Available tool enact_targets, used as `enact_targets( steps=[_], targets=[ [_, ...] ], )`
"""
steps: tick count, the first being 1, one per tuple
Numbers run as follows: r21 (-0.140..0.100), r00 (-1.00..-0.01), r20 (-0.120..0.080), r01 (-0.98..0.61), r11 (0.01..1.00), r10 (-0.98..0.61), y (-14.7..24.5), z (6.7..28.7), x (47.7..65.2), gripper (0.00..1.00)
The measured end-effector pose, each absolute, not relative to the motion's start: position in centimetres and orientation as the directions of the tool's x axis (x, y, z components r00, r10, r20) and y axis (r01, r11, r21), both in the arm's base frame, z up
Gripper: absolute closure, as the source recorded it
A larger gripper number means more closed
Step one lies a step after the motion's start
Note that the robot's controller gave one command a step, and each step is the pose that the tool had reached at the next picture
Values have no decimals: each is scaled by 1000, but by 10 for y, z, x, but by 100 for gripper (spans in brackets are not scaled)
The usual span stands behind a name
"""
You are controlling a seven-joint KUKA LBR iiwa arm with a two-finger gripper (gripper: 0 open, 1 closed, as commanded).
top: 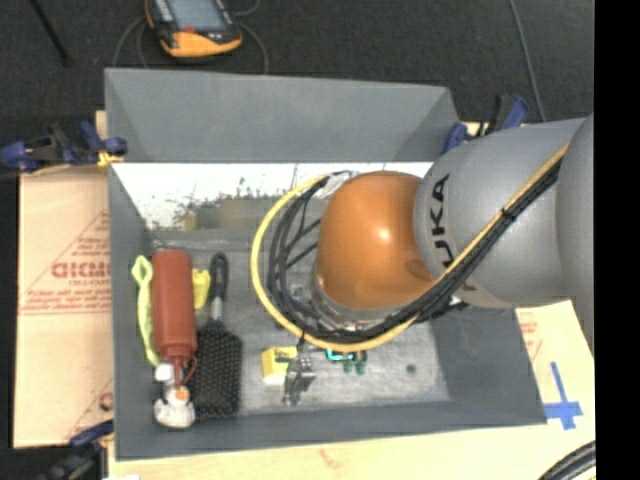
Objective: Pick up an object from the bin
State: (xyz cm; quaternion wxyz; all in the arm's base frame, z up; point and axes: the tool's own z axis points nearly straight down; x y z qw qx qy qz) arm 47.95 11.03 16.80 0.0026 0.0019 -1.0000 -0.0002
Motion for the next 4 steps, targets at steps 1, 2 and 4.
enact_targets(
  steps=[1, 2, 4],
  targets=[
    [1, -1000, -2, 0, 1000, 0, 110, 171, 481, 0],
    [-1, -966, -11, -259, 966, -259, 102, 121, 497, 0],
    [-1, -933, -2, -361, 933, -361, 94, 101, 510, 0]
  ],
)
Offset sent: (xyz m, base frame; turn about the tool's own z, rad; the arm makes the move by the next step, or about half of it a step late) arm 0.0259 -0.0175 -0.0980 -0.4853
